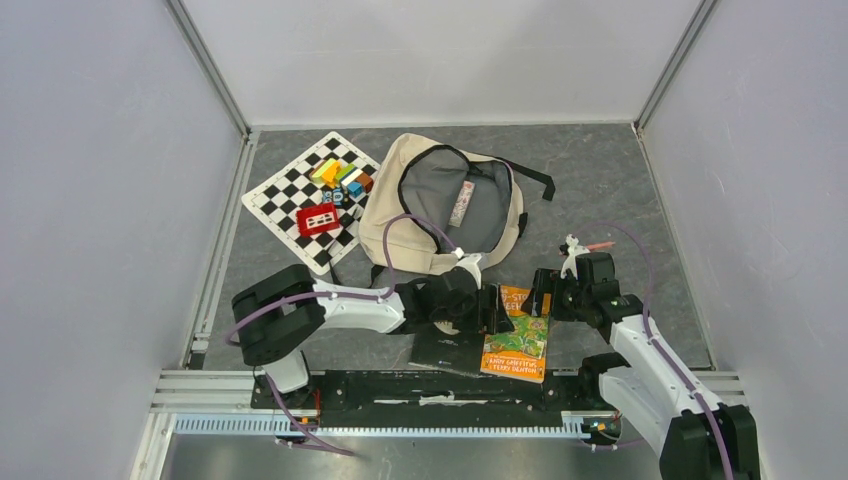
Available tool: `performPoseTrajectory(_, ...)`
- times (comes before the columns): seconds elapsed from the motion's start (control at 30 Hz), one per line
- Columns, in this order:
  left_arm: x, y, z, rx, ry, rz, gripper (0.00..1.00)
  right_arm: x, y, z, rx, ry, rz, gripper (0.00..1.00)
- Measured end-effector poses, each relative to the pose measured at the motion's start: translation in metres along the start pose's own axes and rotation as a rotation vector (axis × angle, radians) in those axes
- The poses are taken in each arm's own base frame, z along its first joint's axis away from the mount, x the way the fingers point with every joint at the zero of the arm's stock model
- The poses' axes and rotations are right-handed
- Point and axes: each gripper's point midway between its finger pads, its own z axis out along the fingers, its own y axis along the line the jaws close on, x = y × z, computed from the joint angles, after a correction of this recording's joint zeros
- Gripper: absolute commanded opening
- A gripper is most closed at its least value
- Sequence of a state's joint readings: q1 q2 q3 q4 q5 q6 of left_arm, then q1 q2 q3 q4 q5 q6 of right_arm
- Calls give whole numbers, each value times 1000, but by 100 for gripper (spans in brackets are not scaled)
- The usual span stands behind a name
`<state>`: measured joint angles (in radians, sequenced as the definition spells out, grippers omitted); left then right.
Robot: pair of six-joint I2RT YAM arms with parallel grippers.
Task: Pack the student bag
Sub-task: Pick up the files from the center of the board.
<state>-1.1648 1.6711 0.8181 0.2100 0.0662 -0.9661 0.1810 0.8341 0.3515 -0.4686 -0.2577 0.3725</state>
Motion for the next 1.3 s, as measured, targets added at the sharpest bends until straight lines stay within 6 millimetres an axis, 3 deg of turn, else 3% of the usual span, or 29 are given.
performPoseTrajectory(0.3,1,-8,16,32,4,-22,82,0,2,1,-17,-10,3,91)
performPoseTrajectory(0.4,1,-8,16,31,3,-27,82,1,2,1,-21,-18,4,87)
performPoseTrajectory(0.5,1,-8,16,29,3,-30,79,1,1,2,-24,-35,12,80)
performPoseTrajectory(0.67,2,-5,18,23,5,-30,77,-2,-2,6,-25,-81,31,58)
performPoseTrajectory(0.8,2,-5,18,22,5,-30,77,-4,-2,8,-34,-109,66,46)
performPoseTrajectory(1.03,3,-4,18,18,8,-30,79,-7,6,6,-72,-132,94,0)
performPoseTrajectory(1.3,-4,-5,14,24,-3,-23,91,-16,15,-5,-112,-202,103,0)
